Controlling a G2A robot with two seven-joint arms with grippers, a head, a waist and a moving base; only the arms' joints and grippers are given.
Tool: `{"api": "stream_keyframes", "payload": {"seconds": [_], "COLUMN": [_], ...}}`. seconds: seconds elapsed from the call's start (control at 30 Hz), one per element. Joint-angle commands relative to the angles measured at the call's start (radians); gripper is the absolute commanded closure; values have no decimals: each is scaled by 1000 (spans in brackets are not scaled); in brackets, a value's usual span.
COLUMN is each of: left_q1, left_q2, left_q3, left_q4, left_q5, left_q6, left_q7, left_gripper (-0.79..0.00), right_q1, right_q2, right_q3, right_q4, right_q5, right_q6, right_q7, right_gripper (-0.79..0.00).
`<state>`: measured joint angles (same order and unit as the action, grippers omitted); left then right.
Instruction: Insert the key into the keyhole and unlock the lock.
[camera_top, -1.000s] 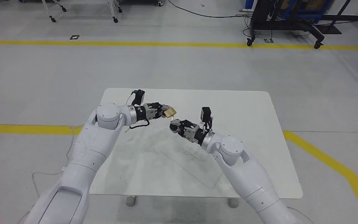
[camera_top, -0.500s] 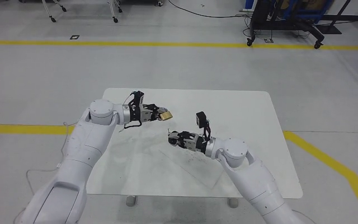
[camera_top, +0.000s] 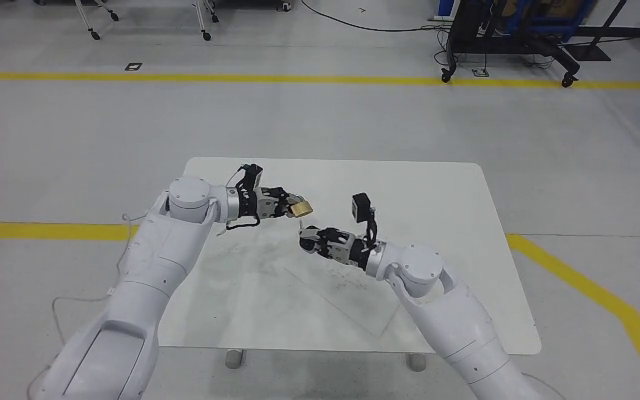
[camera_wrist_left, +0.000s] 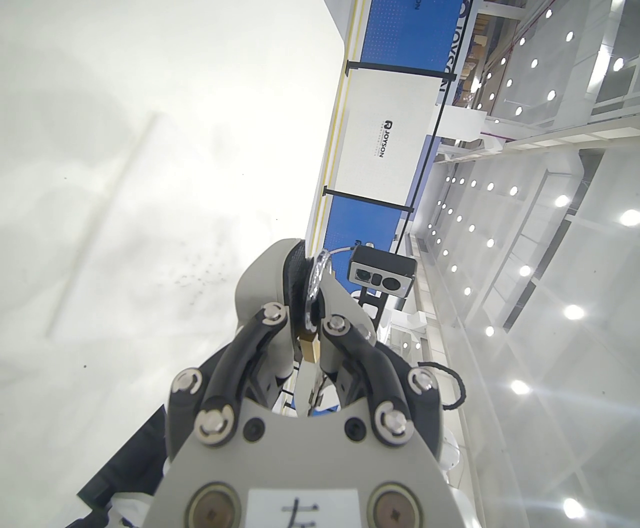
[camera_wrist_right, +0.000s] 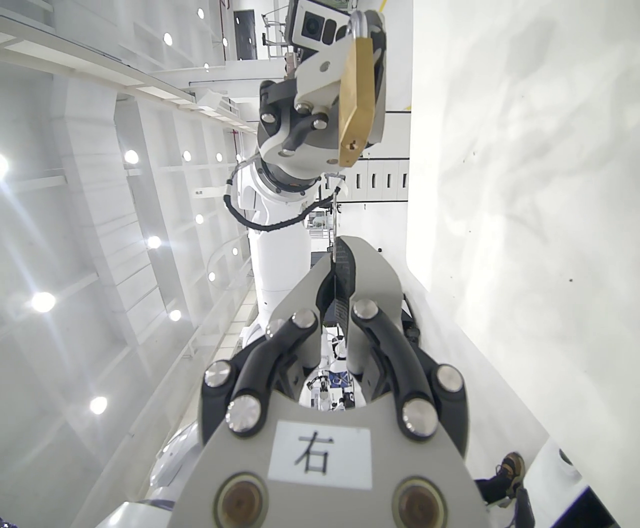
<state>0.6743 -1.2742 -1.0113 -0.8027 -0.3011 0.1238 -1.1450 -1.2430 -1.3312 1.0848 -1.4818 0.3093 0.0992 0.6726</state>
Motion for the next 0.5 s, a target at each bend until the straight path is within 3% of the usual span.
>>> {"api": "stream_keyframes", "payload": {"seconds": [0.0,0.47], "left_q1": [-4,-14], "left_q2": [0,-3], "left_q3": [0,7], "left_q4": [6,23], "left_q5": [-3,-10], "left_q6": [-2,-7], "left_q7": [-2,-5], "left_gripper": [0,0], "right_q1": [3,24], "right_q2": [-1,-3], "right_q3": [-2,-5], "right_q4": [4,37], "right_q5": [5,43], "right_q6": [4,10], "right_q7": [-10,-35], "right_gripper": [0,0]}}
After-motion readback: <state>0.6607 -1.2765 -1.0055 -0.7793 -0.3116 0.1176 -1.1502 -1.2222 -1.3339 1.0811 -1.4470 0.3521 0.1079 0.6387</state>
